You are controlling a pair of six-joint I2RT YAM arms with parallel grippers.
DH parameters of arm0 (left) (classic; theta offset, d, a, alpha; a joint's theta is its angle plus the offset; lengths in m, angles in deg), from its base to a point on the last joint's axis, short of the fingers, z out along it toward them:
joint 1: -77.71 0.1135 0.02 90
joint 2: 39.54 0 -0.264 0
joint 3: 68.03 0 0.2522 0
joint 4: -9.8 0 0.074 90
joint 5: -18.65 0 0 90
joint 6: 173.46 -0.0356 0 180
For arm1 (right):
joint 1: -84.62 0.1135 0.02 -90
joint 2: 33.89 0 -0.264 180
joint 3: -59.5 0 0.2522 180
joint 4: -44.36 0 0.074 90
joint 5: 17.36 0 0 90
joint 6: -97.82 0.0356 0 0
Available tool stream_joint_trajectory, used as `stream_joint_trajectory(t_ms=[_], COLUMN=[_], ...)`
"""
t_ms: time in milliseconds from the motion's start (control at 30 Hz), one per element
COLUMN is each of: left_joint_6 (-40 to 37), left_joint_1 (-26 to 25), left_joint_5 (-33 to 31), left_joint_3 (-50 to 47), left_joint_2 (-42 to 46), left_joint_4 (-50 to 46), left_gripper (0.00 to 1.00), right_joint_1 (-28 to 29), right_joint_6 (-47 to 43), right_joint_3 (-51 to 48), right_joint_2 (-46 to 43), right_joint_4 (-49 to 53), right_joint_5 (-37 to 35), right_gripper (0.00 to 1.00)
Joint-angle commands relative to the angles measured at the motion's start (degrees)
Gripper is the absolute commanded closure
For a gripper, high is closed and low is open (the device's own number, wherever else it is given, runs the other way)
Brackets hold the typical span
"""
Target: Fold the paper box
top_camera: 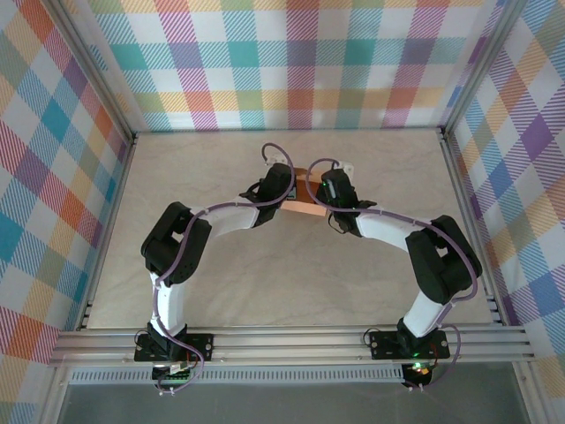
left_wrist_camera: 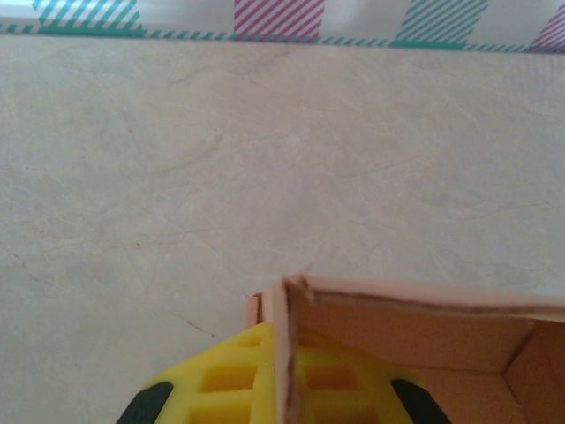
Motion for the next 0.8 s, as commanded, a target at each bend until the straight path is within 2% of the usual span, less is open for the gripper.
stream_joint_trajectory(t_ms=[0, 567, 700, 767], left_joint_6=[1.49, 2.59, 2.46, 2.49], left_joint_1=[-1.66, -1.68, -1.93, -2.18], left_joint_5=[2.49, 1.70, 0.68, 0.00], left_joint_3=[-1.46, -7.72, -10.35, -10.81], left_joint_2=[-0.63, 1.51, 2.33, 2.34], left_joint_4=[-0.68, 4.91, 7.79, 8.20], left_gripper=[1.00, 1.00, 1.00, 1.00], right_joint_1=[0.88, 1.24, 1.30, 1.58], right_joint_6=[5.48, -1.38, -3.92, -5.56], right_joint_3=[1.62, -11.21, -12.80, -14.12], right_joint_2=[-1.19, -4.62, -5.01, -5.71], right_joint_4=[1.84, -13.34, -16.01, -18.19], right_joint_5=[3.13, 7.38, 9.97, 10.78], right_gripper=[1.00, 1.00, 0.93, 0.81])
